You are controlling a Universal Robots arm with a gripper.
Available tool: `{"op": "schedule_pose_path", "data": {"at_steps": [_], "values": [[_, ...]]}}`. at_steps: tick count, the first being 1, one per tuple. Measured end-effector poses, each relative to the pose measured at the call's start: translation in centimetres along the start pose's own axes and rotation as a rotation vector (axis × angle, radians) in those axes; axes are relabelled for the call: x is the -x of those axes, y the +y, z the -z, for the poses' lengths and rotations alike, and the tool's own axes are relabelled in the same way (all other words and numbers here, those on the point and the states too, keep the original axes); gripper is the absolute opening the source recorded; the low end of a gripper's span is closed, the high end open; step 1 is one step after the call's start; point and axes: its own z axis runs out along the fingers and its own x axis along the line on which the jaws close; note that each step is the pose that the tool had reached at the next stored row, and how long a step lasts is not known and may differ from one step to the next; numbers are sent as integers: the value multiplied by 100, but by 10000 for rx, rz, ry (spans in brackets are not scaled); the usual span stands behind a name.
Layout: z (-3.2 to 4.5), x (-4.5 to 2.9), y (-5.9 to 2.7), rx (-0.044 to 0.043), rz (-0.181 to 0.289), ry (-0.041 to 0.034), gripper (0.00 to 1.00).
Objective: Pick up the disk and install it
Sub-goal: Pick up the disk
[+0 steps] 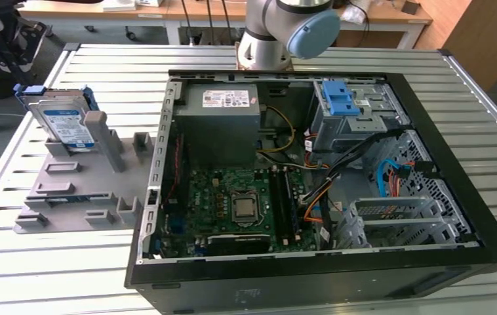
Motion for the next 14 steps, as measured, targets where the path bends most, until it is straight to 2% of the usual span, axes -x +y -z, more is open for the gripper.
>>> {"op": "schedule_pose_path", "data": {"at_steps": [14], "values": [[0, -1, 0, 0, 101, 2, 11]]}}
